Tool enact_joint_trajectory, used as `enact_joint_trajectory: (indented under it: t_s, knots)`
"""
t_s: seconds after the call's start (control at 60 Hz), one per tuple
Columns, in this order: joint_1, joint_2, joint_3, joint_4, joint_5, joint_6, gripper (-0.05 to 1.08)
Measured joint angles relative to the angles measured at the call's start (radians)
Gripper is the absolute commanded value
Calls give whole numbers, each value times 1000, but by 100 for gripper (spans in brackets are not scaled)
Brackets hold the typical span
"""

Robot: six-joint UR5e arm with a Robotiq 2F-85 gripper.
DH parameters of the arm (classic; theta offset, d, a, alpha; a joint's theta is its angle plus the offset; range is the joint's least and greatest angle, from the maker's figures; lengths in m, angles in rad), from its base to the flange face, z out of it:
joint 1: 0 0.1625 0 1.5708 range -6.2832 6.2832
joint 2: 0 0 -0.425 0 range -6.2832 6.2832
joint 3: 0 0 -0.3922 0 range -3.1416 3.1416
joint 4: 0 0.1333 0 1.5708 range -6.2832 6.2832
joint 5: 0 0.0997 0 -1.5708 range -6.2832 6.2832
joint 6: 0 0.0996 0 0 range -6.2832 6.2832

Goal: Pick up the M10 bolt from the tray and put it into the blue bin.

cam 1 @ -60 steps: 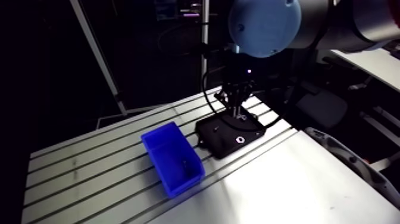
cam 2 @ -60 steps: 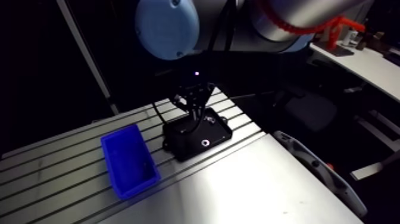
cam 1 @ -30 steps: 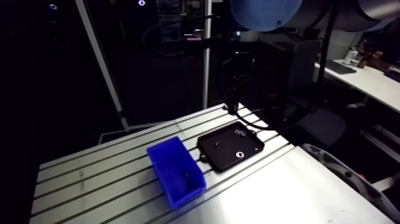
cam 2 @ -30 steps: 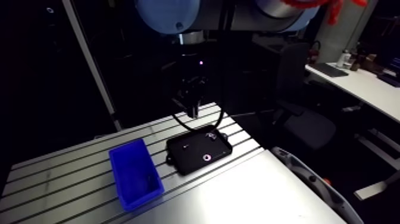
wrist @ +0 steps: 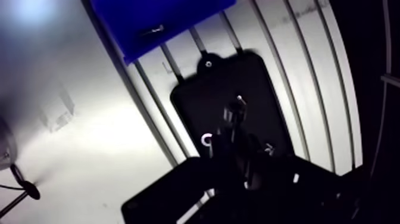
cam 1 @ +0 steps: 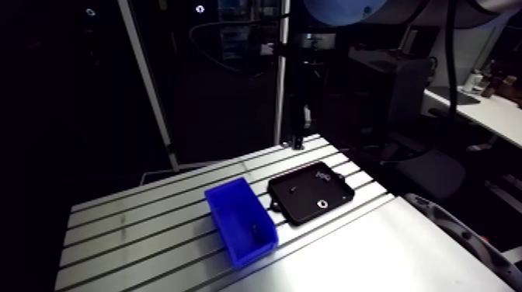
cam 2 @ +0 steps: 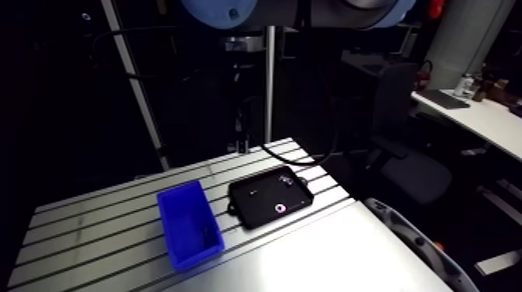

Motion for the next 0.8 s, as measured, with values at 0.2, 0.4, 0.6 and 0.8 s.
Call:
enact_joint_trajectory:
  t_s: [0.2,0.4,0.6,0.8]
  knots:
    - [49,-8,12,6,-4,-149,102]
    - [114,-18,31,3,-8,-198,102]
    - [181,-18,51,-2,-12,-193,102]
    - [237,-15,83,-33,-15,-148,102]
